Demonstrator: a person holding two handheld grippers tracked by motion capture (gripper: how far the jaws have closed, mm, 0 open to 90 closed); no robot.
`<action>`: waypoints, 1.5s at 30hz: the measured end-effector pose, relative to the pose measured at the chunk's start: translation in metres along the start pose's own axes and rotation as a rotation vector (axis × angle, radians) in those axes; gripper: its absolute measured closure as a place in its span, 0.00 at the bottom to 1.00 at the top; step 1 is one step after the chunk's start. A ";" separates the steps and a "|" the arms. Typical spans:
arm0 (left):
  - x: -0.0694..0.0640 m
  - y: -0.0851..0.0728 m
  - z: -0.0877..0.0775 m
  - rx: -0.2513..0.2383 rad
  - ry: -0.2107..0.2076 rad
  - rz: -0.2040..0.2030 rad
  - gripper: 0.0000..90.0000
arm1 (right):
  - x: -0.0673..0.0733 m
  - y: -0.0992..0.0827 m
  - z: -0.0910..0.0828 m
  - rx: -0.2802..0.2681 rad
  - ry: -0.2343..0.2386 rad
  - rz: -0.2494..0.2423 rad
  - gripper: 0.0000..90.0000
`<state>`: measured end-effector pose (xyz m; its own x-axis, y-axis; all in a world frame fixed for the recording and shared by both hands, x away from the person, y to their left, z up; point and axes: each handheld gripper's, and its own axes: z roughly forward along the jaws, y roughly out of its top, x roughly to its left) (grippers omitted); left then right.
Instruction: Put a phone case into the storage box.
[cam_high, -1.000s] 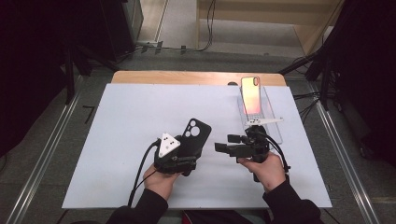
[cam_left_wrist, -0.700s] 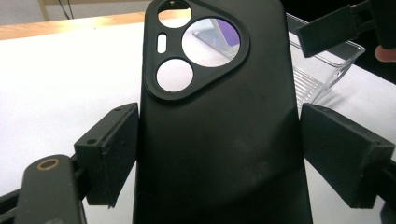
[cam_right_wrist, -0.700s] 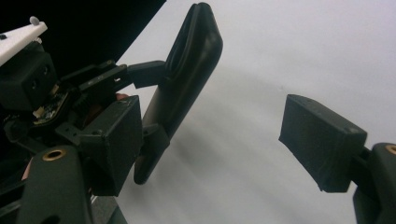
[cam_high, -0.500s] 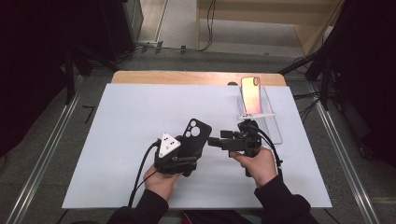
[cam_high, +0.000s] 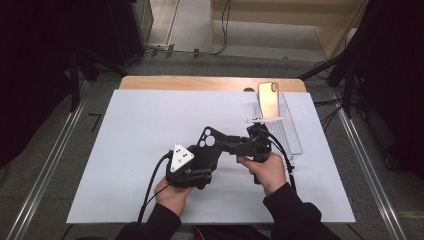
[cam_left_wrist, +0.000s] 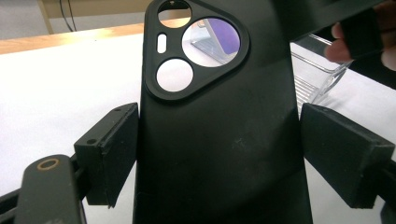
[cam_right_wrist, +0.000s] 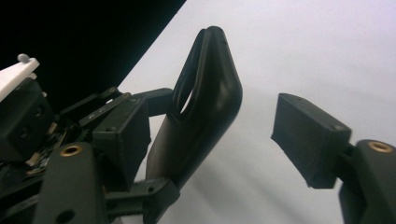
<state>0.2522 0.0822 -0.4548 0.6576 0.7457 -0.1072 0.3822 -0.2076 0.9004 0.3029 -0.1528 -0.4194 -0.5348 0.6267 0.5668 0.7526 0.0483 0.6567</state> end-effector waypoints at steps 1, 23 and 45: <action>0.000 0.000 0.000 0.000 -0.003 -0.004 0.17 | 0.000 0.000 0.002 0.001 -0.003 0.000 0.32; 0.001 -0.001 0.001 -0.004 -0.042 -0.038 0.15 | 0.002 0.015 0.006 0.022 0.100 0.124 0.86; 0.002 0.023 -0.008 0.140 -0.141 -0.076 0.14 | 0.012 0.023 -0.012 -0.006 0.072 -0.011 0.86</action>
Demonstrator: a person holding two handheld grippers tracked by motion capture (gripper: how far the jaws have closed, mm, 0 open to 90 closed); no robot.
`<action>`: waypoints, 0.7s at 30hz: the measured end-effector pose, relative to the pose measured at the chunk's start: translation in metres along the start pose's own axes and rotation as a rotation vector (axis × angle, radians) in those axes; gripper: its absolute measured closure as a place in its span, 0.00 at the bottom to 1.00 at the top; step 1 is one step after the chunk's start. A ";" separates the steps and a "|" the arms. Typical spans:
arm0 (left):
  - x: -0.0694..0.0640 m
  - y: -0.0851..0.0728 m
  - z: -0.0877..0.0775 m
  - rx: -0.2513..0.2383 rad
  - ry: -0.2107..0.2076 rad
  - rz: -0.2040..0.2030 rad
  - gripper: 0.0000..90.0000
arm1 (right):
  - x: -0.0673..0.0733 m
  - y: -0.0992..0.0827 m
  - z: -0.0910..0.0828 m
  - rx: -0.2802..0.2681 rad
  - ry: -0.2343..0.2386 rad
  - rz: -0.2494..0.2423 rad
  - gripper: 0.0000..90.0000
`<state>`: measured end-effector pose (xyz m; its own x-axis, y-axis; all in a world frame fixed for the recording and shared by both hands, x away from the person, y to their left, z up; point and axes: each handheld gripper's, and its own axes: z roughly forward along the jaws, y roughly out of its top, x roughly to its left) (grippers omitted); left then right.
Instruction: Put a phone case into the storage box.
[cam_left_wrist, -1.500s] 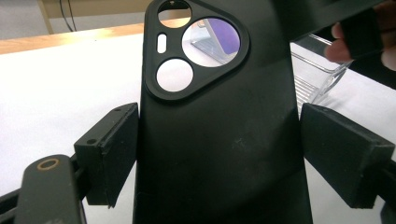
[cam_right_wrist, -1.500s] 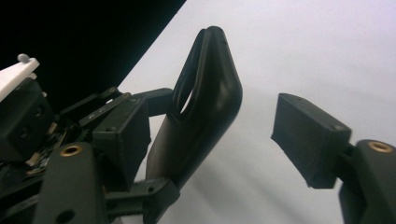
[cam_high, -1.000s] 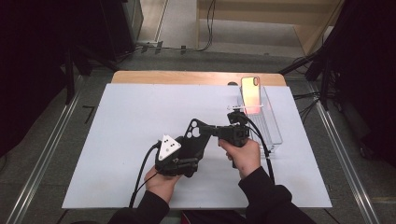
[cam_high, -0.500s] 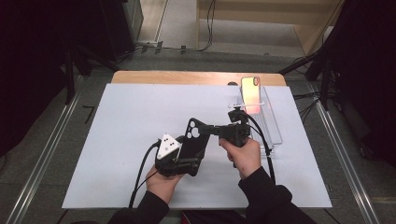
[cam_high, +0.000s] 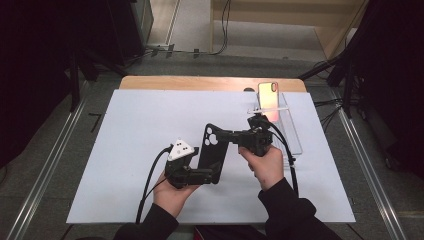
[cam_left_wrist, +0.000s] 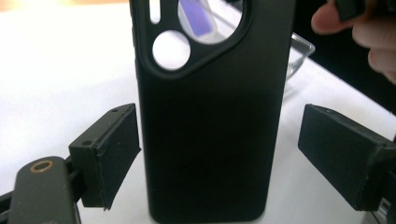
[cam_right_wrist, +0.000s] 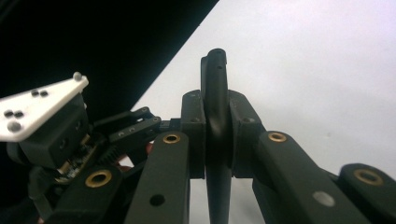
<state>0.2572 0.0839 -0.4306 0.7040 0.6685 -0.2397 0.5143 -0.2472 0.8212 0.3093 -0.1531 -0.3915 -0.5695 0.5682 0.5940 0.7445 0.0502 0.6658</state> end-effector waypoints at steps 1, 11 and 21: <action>0.001 0.001 -0.001 0.004 -0.024 -0.003 0.15 | 0.001 0.000 0.000 0.004 -0.017 -0.023 0.86; 0.013 0.007 -0.007 0.069 -0.049 -0.020 0.15 | 0.001 -0.003 -0.004 0.023 -0.044 -0.150 0.86; 0.026 0.017 -0.014 0.161 -0.106 -0.032 0.19 | -0.001 -0.005 -0.007 0.046 -0.010 -0.223 0.86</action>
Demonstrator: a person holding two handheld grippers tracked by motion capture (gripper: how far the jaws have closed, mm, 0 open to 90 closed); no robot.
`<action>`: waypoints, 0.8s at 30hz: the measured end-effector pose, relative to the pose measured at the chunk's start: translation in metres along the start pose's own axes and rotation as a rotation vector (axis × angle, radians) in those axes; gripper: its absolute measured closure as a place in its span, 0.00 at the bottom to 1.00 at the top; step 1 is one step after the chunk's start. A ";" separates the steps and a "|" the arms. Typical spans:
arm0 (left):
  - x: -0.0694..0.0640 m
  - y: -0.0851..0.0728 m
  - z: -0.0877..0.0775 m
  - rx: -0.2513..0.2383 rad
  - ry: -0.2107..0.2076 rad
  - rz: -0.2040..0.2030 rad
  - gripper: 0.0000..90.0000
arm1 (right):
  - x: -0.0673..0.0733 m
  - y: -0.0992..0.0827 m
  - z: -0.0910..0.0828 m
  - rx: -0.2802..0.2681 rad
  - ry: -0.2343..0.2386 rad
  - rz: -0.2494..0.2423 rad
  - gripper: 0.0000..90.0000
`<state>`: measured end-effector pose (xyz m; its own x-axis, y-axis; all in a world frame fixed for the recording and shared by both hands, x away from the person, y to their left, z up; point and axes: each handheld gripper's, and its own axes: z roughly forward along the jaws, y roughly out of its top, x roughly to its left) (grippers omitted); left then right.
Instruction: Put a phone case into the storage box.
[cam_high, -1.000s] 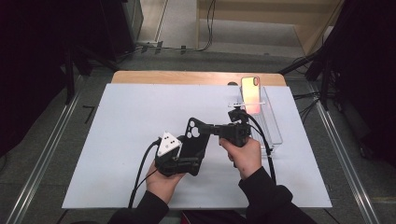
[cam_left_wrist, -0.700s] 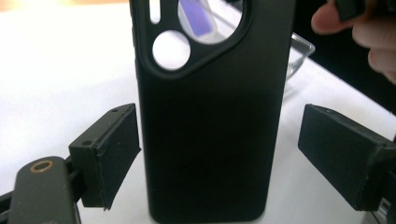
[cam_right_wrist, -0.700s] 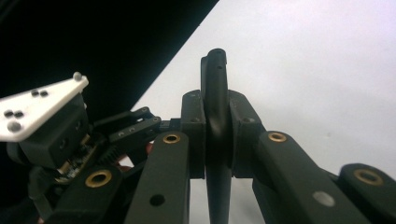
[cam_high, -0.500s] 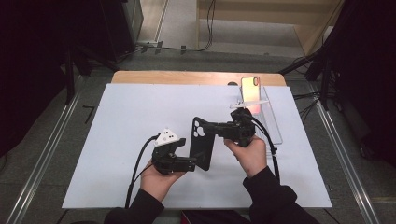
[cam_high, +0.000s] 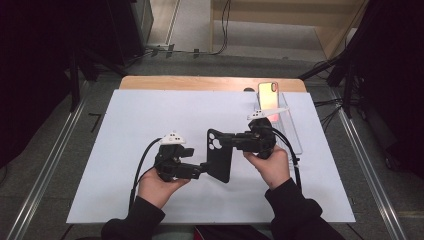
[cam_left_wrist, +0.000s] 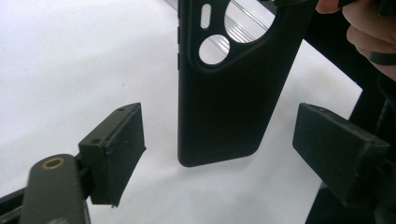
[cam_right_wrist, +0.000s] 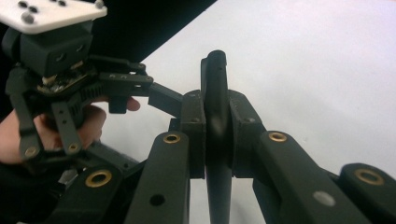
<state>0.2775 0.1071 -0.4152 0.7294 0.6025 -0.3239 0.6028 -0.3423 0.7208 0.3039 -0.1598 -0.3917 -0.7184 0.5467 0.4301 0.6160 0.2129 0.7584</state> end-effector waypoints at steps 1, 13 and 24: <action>0.001 0.001 -0.001 0.004 -0.002 0.002 0.19 | 0.000 0.000 0.000 0.001 0.005 -0.005 0.86; 0.011 0.010 -0.012 0.017 -0.077 0.074 0.29 | -0.003 -0.003 -0.003 0.019 0.076 -0.101 0.86; 0.016 0.019 -0.014 0.011 -0.147 0.121 0.33 | -0.005 -0.004 -0.004 0.053 0.164 -0.145 0.86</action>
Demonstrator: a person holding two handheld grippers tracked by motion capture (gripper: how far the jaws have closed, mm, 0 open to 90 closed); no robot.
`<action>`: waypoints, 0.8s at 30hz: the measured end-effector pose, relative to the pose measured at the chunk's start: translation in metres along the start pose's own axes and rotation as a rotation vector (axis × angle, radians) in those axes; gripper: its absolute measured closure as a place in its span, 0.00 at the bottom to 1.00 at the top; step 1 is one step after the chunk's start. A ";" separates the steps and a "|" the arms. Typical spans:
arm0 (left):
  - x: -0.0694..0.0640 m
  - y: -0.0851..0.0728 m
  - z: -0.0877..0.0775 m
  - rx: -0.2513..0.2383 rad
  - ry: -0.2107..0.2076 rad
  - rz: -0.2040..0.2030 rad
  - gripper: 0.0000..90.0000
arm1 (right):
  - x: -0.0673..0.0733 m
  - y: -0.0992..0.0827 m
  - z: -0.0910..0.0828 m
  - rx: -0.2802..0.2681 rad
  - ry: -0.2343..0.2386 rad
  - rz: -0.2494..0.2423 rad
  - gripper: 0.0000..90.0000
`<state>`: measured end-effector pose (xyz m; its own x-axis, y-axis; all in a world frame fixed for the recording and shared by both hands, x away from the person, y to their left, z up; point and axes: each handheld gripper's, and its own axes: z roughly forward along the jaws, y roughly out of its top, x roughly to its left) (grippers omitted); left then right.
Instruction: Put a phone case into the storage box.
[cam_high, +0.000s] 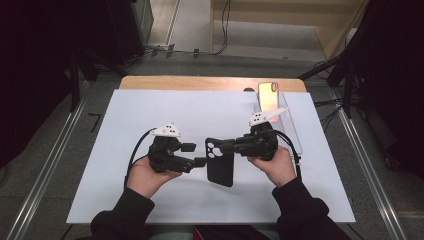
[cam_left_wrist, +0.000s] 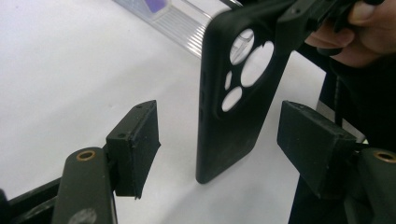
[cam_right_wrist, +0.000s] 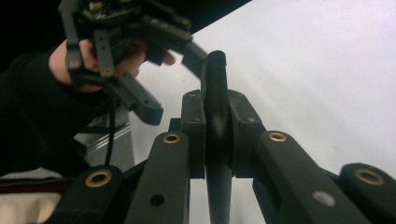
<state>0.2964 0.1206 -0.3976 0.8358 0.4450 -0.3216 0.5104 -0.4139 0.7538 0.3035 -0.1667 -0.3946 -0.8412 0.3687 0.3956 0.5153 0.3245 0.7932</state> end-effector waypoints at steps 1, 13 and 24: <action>0.000 0.001 0.000 -0.002 -0.007 0.005 0.33 | 0.000 0.000 0.000 0.003 0.009 -0.005 0.86; 0.005 0.008 0.007 0.017 -0.090 0.055 0.33 | 0.000 0.000 0.007 0.047 0.085 -0.032 0.86; 0.011 0.009 0.012 0.032 -0.229 0.055 0.62 | 0.001 0.000 0.011 0.061 0.157 -0.044 0.86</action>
<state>0.3124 0.1118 -0.4008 0.8846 0.2309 -0.4053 0.4663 -0.4591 0.7562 0.3046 -0.1564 -0.3989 -0.8762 0.2139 0.4320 0.4820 0.3914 0.7839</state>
